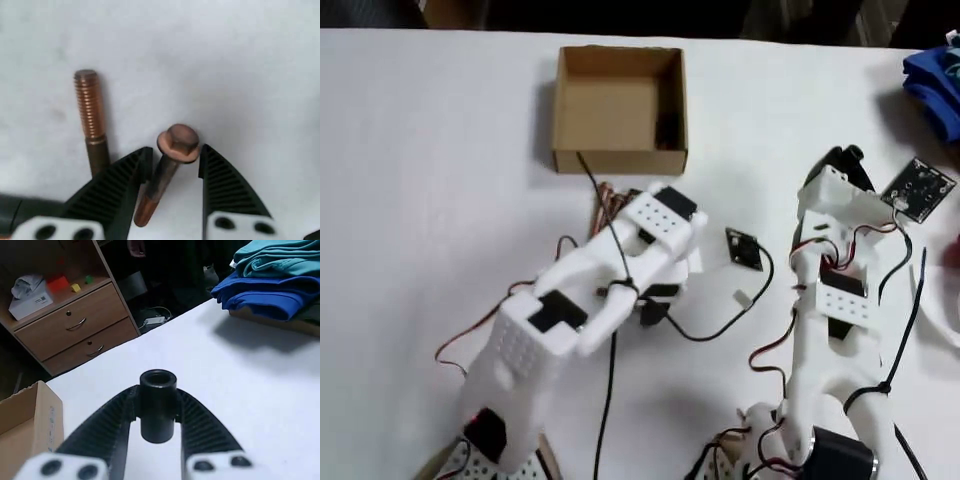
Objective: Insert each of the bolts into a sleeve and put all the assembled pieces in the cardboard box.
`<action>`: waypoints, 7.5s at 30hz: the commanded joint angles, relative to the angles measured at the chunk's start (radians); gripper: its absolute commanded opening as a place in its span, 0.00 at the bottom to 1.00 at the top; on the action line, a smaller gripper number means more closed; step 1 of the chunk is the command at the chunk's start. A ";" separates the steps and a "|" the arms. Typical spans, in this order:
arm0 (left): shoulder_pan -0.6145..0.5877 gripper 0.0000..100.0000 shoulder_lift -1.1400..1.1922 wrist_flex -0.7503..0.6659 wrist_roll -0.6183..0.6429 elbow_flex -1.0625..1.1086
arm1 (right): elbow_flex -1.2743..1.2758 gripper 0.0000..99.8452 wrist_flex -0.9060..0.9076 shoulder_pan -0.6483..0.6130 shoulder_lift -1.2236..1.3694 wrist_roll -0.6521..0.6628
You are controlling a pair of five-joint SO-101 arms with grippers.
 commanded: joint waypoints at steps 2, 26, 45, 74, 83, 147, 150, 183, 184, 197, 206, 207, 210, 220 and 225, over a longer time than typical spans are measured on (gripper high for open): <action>0.008 0.18 0.064 0.061 -0.012 -0.142 | -0.009 0.02 -0.028 0.012 -0.048 -0.008; -0.155 0.02 -0.098 0.261 0.333 -0.384 | -0.009 0.02 -0.028 0.007 -0.047 -0.008; -0.259 0.02 -0.562 0.265 0.778 -0.188 | 0.074 0.02 -0.030 -0.194 -0.051 -0.002; -0.365 0.02 -1.579 -1.298 1.151 1.239 | 0.299 0.02 -0.429 -0.565 -0.041 0.354; -0.338 0.02 -1.326 -1.293 1.191 0.957 | 0.483 0.02 -0.855 -0.601 -0.041 0.443; -0.089 0.03 -1.194 -1.912 0.954 1.213 | 0.365 0.02 -1.414 -0.596 0.664 0.339; -0.089 0.03 -1.186 -1.903 0.957 1.236 | 0.365 0.02 -1.414 -0.596 0.664 0.339; -0.152 0.03 -1.186 -1.487 0.967 0.970 | 0.110 0.02 -1.283 -0.320 0.664 0.394; -0.147 0.03 -1.186 -1.487 0.967 0.970 | 0.110 0.02 -1.283 -0.320 0.664 0.394; -0.101 0.03 -1.154 -1.487 0.959 0.906 | 0.216 0.02 -1.244 -0.429 0.587 0.397; -0.051 0.03 -0.944 -1.487 0.967 0.733 | 0.222 0.02 -1.242 -0.423 0.576 0.397; -0.041 0.03 -0.930 -1.485 0.967 0.714 | 0.222 0.02 -1.242 -0.423 0.576 0.397; -0.017 0.03 -0.899 -1.485 0.961 0.684 | 0.222 0.02 -1.242 -0.423 0.576 0.397; -0.003 0.03 -0.822 -1.490 0.959 0.674 | 0.222 0.02 -1.242 -0.423 0.576 0.397; -0.006 0.03 -0.822 -1.491 0.959 0.673 | 0.222 0.02 -1.242 -0.424 0.576 0.397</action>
